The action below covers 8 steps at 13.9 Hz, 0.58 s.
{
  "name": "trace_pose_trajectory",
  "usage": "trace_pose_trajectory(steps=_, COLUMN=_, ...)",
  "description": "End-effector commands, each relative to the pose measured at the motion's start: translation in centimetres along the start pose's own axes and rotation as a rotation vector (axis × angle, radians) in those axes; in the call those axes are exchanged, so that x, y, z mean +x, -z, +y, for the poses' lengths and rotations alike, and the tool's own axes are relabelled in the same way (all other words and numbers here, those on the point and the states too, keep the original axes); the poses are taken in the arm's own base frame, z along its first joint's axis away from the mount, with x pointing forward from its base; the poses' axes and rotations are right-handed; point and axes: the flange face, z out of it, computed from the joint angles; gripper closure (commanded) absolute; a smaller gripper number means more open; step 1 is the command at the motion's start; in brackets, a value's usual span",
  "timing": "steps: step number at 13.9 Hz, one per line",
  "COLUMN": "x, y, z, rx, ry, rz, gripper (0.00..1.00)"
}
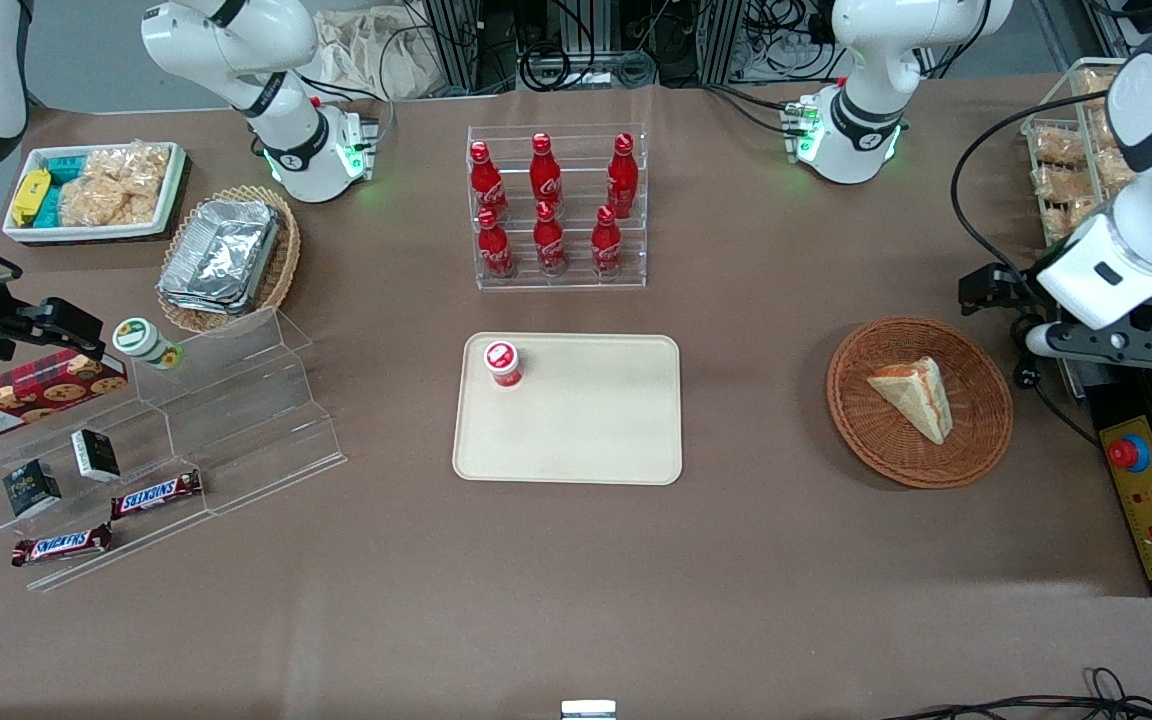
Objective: Place sandwich from basket to tray
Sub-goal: 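Move the left gripper over the wrapped sandwich in the wicker basket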
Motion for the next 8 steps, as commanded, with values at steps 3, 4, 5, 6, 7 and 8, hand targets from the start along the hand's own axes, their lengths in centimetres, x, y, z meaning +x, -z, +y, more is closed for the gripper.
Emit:
trace_pose_trajectory(steps=3, x=1.6, y=-0.2, z=-0.8, rx=0.02, ry=-0.001, rz=-0.033, gripper=0.0)
trace_pose_trajectory(steps=4, x=1.8, y=-1.0, z=-0.7, rx=0.028, ry=0.004, rz=-0.067, gripper=0.0)
trace_pose_trajectory(steps=5, x=1.7, y=-2.1, z=-0.8, rx=0.047, ry=0.053, rz=-0.103, gripper=0.0)
trace_pose_trajectory(steps=6, x=1.5, y=-3.3, z=-0.8, rx=0.068, ry=0.129, rz=-0.128, gripper=0.0)
trace_pose_trajectory(steps=7, x=1.0, y=-4.5, z=-0.9, rx=0.093, ry=0.173, rz=-0.135, gripper=0.0)
trace_pose_trajectory(steps=8, x=0.7, y=-4.9, z=-0.9, rx=0.108, ry=0.192, rz=-0.099, gripper=0.0)
